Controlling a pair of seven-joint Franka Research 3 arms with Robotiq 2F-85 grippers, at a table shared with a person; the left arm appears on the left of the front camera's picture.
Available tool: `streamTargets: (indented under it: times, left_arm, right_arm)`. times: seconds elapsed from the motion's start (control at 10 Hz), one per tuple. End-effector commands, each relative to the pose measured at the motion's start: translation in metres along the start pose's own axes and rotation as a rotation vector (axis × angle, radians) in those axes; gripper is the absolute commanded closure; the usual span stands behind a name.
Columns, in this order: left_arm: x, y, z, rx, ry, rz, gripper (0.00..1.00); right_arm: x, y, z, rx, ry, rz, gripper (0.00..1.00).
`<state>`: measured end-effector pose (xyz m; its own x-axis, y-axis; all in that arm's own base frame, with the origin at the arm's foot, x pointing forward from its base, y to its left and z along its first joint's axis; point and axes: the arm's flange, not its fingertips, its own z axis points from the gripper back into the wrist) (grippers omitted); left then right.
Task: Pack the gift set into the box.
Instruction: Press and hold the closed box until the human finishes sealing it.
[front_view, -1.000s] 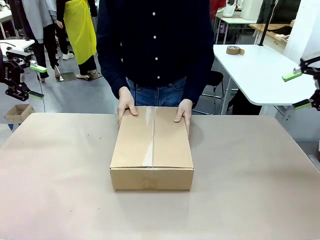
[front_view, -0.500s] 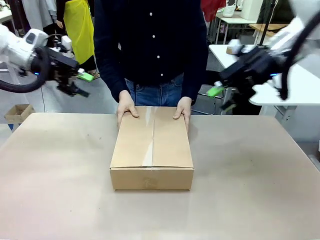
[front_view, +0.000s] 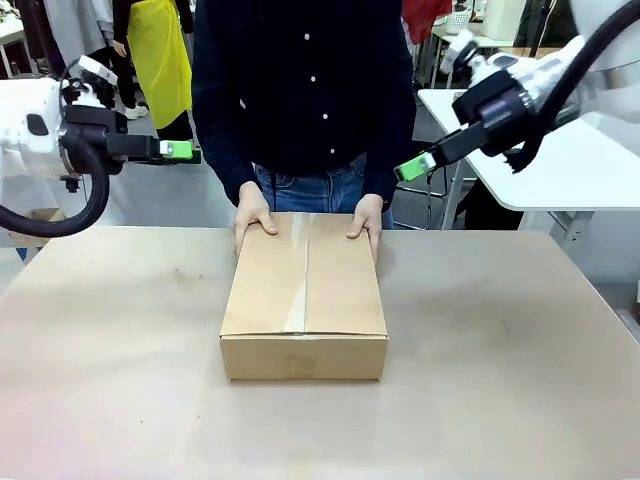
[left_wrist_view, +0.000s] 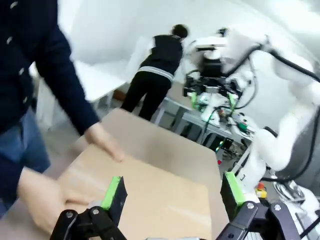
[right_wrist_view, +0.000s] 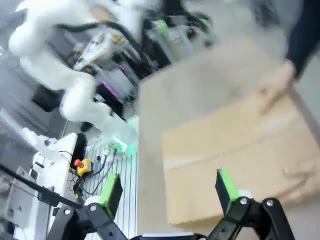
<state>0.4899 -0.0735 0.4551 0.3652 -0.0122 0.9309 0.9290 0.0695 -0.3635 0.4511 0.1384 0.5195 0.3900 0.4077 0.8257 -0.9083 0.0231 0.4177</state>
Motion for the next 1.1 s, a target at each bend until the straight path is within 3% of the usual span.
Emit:
streamTargets:
  times: [0.0, 0.2, 0.3, 0.4, 0.6, 0.7, 0.8, 0.9, 1.0]
  left_arm:
    - [-0.01, 0.002, 0.004, -0.071, -0.015, -0.003, 0.0]
    - [-0.008, 0.006, 0.006, -0.084, -0.011, 0.06, 0.0]
    - [-0.007, -0.001, 0.0, -0.065, -0.017, -0.014, 0.0]
    - [-0.007, -0.001, 0.0, -0.065, -0.017, -0.014, 0.0]
    - [-0.007, -0.001, 0.0, -0.065, -0.017, -0.014, 0.0]
    - [-0.01, 0.003, 0.001, -0.07, -0.019, 0.007, 0.0]
    - [-0.022, 0.008, -0.033, 0.067, 0.055, -0.231, 0.0]
    - [-0.033, 0.012, -0.054, 0.021, 0.056, -0.417, 0.0]
    - [-0.042, 0.017, -0.068, 0.065, 0.115, -0.607, 0.0]
  right_arm:
    - [-0.011, -0.012, 0.005, 0.114, -0.115, 0.129, 0.0]
    - [-0.009, -0.014, 0.004, -0.232, -0.146, 0.211, 0.0]
    - [-0.012, -0.016, 0.0, -0.3, -0.104, 0.186, 0.0]
    - [-0.007, -0.015, 0.018, -0.054, -0.132, 0.169, 0.0]
    - [-0.007, -0.015, 0.018, -0.054, -0.132, 0.169, 0.0]
    - [-0.008, -0.019, 0.014, -0.131, -0.123, 0.182, 0.0]
    - [-0.001, -0.033, -0.021, 0.088, -0.048, 0.47, 0.0]
    - [-0.002, -0.055, -0.05, 0.062, -0.037, 0.705, 0.0]
    - [-0.009, -0.072, -0.078, 0.031, -0.051, 0.898, 0.0]
